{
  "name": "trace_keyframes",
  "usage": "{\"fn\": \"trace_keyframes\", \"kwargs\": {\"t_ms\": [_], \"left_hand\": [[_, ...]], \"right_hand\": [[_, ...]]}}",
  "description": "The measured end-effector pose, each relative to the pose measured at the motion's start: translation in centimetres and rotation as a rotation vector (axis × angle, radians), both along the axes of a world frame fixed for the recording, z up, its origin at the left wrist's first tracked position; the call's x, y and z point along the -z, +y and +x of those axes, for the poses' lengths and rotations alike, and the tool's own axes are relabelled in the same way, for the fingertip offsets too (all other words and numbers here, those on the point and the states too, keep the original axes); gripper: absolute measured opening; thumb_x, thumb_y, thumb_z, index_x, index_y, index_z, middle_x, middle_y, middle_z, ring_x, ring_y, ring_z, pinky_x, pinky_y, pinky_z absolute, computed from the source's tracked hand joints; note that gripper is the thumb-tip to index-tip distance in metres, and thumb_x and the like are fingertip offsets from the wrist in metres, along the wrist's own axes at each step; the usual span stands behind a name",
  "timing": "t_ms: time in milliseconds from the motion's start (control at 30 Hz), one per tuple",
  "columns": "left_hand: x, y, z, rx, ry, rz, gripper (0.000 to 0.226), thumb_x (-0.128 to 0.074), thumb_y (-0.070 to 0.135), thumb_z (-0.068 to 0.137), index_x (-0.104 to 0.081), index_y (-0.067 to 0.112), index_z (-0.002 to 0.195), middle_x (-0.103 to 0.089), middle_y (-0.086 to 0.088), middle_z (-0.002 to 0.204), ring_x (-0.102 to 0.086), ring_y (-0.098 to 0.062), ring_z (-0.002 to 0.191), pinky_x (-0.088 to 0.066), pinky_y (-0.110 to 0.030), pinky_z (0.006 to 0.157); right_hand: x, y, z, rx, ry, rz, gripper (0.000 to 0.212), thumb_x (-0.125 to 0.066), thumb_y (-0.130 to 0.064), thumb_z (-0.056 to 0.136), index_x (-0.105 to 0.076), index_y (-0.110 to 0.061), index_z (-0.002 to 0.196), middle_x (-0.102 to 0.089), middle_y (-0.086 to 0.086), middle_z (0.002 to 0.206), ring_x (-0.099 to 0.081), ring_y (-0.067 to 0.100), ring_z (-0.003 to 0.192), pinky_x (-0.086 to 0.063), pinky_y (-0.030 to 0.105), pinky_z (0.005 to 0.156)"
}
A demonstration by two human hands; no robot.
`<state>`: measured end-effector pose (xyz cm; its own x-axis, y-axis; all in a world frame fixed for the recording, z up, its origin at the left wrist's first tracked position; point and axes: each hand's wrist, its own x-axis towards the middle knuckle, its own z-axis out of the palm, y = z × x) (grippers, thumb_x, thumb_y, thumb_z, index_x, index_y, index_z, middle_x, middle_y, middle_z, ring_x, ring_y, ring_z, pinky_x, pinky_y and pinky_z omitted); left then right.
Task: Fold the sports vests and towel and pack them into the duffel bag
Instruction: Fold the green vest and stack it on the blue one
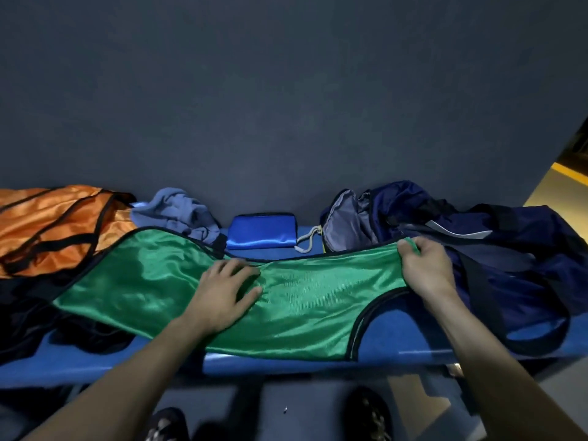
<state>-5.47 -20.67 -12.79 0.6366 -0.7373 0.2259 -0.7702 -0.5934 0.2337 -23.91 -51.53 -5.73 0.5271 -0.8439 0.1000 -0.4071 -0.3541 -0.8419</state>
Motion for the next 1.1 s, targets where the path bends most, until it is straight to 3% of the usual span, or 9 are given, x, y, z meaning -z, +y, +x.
{"fn": "trace_keyframes", "kwargs": {"t_ms": [100, 167, 233, 300, 400, 567, 733, 933, 1100], "left_hand": [[1.2, 0.8, -1.6, 0.01, 0.071, 0.158, 0.072, -0.018, 0.081, 0.091, -0.033, 0.048, 0.153, -0.027, 0.006, 0.164, -0.018, -0.032, 0.151, -0.012, -0.062, 0.122], [1.2, 0.2, -3.0, 0.024, 0.057, 0.203, 0.069, -0.02, 0.079, 0.092, -0.024, 0.051, 0.155, -0.015, 0.011, 0.167, -0.007, -0.03, 0.155, -0.002, -0.062, 0.124], [0.5, -0.1, -3.3, 0.006, -0.008, 0.164, 0.063, -0.021, 0.072, 0.096, -0.04, 0.045, 0.149, -0.034, 0.007, 0.158, -0.027, -0.028, 0.146, -0.02, -0.056, 0.121], [0.1, -0.5, -2.5, 0.0, -0.081, 0.088, 0.056, -0.02, 0.06, 0.1, -0.059, 0.035, 0.133, -0.056, 0.007, 0.132, -0.05, -0.021, 0.12, -0.04, -0.045, 0.103], [-0.2, -0.7, 0.0, -0.056, -0.086, 0.008, 0.041, -0.03, 0.047, 0.103, -0.065, 0.029, 0.115, -0.061, 0.008, 0.108, -0.055, -0.018, 0.097, -0.042, -0.038, 0.087], [-0.4, -0.9, 2.9, -0.091, -0.045, 0.057, 0.022, -0.051, 0.034, 0.104, -0.061, 0.028, 0.122, -0.057, 0.002, 0.118, -0.05, -0.024, 0.106, -0.029, -0.038, 0.082], [-0.5, -1.1, 4.2, -0.099, -0.028, -0.016, 0.019, -0.054, 0.02, 0.102, -0.065, 0.025, 0.117, -0.058, -0.001, 0.116, -0.057, -0.029, 0.099, -0.042, -0.039, 0.079], [-0.9, -1.6, 4.8, -0.127, 0.086, 0.059, 0.019, -0.054, 0.028, 0.103, -0.057, 0.025, 0.122, -0.049, 0.001, 0.115, -0.056, -0.024, 0.096, -0.05, -0.039, 0.081], [-1.8, -2.0, 5.8, -0.134, 0.246, 0.098, 0.013, -0.063, 0.023, 0.098, -0.051, 0.028, 0.097, -0.044, 0.0, 0.105, -0.054, -0.024, 0.093, -0.047, -0.043, 0.093]], "right_hand": [[-0.5, -1.0, -1.0, 0.023, 0.088, -0.05, 0.031, -0.056, -0.031, 0.102, -0.064, -0.004, 0.09, -0.064, 0.015, 0.079, -0.059, 0.034, 0.079, -0.043, 0.038, 0.074], [-0.5, -1.5, -1.5, 0.033, 0.126, -0.096, 0.032, -0.056, -0.034, 0.101, -0.065, -0.005, 0.088, -0.066, 0.015, 0.079, -0.061, 0.037, 0.086, -0.046, 0.04, 0.078], [-0.4, -1.6, -1.7, 0.035, 0.158, -0.118, 0.032, -0.055, -0.037, 0.1, -0.066, -0.01, 0.088, -0.068, 0.014, 0.084, -0.061, 0.039, 0.095, -0.049, 0.042, 0.083], [-0.4, -1.6, -1.9, 0.047, 0.184, -0.112, 0.031, -0.055, -0.041, 0.099, -0.068, -0.014, 0.095, -0.07, 0.016, 0.091, -0.062, 0.04, 0.099, -0.05, 0.044, 0.086], [-0.5, -1.4, -2.0, 0.045, 0.185, -0.115, 0.03, -0.054, -0.041, 0.099, -0.069, -0.015, 0.1, -0.07, 0.019, 0.098, -0.062, 0.041, 0.102, -0.05, 0.045, 0.088], [-0.5, -1.3, -2.1, 0.033, 0.144, -0.105, 0.035, -0.055, -0.036, 0.099, -0.059, -0.01, 0.077, -0.067, 0.017, 0.083, -0.06, 0.041, 0.095, -0.049, 0.044, 0.085], [-0.6, -1.2, -2.1, 0.033, 0.129, -0.114, 0.034, -0.053, -0.034, 0.099, -0.059, -0.008, 0.078, -0.067, 0.017, 0.082, -0.06, 0.041, 0.092, -0.049, 0.045, 0.084], [-0.6, -1.2, -2.0, 0.023, 0.142, -0.112, 0.033, -0.052, -0.034, 0.1, -0.06, -0.008, 0.081, -0.067, 0.015, 0.082, -0.061, 0.04, 0.089, -0.05, 0.046, 0.084], [-0.7, -1.1, -1.9, 0.022, 0.135, -0.105, 0.033, -0.052, -0.033, 0.1, -0.06, -0.008, 0.081, -0.066, 0.014, 0.08, -0.06, 0.039, 0.088, -0.049, 0.045, 0.083]]}}
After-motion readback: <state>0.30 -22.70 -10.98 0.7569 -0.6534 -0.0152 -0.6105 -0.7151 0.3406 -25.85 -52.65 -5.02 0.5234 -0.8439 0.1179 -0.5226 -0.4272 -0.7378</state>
